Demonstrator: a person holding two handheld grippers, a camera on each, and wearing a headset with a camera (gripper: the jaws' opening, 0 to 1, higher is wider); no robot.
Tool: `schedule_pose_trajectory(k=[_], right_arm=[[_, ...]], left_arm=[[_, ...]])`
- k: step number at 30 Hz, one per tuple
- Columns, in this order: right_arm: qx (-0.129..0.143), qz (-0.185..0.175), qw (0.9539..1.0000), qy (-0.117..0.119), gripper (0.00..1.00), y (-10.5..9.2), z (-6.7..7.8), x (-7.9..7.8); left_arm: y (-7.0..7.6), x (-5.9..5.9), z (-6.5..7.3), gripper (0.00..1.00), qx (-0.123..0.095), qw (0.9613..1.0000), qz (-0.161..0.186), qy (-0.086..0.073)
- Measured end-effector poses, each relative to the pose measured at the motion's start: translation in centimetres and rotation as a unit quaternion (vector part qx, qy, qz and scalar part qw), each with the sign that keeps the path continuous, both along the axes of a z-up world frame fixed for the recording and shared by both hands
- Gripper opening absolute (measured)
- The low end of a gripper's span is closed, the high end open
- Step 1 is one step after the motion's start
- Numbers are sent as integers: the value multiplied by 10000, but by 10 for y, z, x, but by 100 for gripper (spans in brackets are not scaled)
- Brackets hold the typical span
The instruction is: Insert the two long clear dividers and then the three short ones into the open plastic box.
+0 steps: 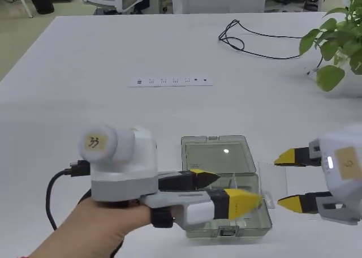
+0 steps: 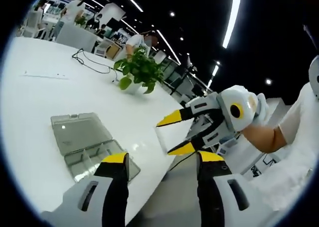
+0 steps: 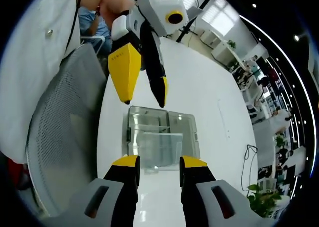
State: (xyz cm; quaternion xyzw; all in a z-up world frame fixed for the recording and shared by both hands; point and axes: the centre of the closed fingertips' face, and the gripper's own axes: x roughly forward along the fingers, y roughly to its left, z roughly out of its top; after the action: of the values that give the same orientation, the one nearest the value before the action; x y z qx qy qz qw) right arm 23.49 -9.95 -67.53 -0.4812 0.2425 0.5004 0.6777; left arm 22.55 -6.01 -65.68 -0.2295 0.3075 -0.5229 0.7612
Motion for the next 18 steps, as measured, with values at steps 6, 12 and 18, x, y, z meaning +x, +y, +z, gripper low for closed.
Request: schedule_pose_trajectory(k=[6,12,18], right_arm=[[71,105,9999,-22,32,15,9,-9],[51,215,9997,-49,32,24,13,-16],[11,253,9997,-41,32,25,14,-19]], left_arm=[[-8,-2,-3,37,-177,9996,53,223],[-15,-6,-2,28,-371,9985,40,406],[-16,-7,-2,18,-451,9977,46,495]])
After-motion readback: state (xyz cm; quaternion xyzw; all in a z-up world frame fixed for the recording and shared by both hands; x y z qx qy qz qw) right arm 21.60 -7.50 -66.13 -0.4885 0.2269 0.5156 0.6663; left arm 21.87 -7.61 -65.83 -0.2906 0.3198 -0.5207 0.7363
